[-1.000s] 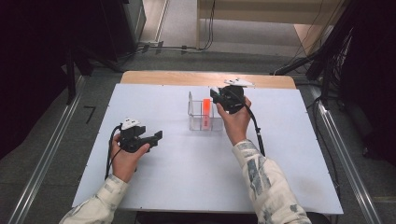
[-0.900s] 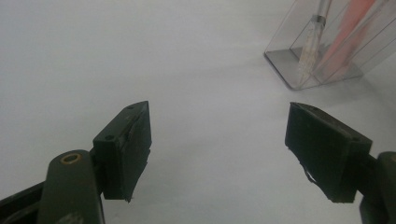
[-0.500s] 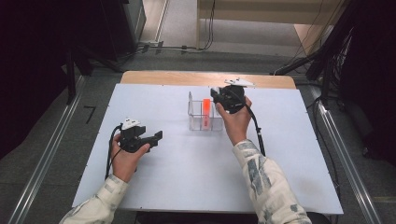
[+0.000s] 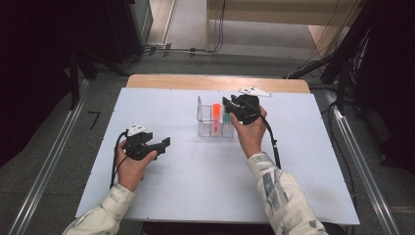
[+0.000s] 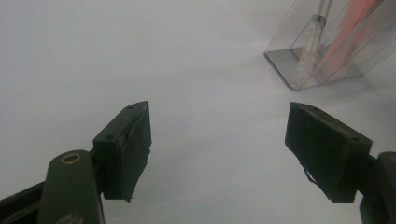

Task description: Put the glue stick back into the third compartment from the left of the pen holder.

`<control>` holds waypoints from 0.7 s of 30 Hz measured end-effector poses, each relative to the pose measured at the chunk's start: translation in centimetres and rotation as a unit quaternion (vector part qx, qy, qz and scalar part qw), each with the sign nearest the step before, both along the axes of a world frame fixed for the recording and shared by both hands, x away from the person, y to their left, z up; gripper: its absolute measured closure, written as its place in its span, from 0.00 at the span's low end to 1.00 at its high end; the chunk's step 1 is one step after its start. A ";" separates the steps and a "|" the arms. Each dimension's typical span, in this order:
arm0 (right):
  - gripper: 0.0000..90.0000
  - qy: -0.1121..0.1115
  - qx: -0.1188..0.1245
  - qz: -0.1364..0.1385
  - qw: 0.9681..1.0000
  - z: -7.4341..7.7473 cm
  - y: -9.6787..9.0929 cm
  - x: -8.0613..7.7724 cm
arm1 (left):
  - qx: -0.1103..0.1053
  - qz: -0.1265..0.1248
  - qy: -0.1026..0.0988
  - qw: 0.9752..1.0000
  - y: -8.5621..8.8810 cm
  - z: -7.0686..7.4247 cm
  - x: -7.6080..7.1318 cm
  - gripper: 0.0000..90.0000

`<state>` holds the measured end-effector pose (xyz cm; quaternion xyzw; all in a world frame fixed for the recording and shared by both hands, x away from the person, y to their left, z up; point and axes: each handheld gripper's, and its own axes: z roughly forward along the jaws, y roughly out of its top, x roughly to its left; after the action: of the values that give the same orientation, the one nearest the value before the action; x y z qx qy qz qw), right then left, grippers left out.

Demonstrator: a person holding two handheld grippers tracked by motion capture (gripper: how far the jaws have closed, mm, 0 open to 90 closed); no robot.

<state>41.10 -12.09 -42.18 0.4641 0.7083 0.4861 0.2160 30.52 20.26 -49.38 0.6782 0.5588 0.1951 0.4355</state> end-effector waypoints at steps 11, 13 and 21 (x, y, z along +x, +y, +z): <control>0.54 0.003 0.000 0.002 1.000 -0.6 -0.6 -0.1 | 0.000 0.002 0.000 1.000 0.0 0.0 0.0 0.26; 0.51 0.004 -0.002 -0.002 1.000 -0.6 -0.7 -0.1 | 0.000 0.003 -0.001 1.000 0.0 0.0 0.0 0.26; 0.43 0.010 -0.001 -0.007 1.000 -0.9 -1.7 -0.4 | 0.000 0.005 -0.001 1.000 0.1 0.0 0.0 0.25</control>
<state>40.73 -13.80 -43.04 0.4737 0.7077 0.4794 0.2121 30.51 20.31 -49.36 0.6750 0.5620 0.1983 0.4350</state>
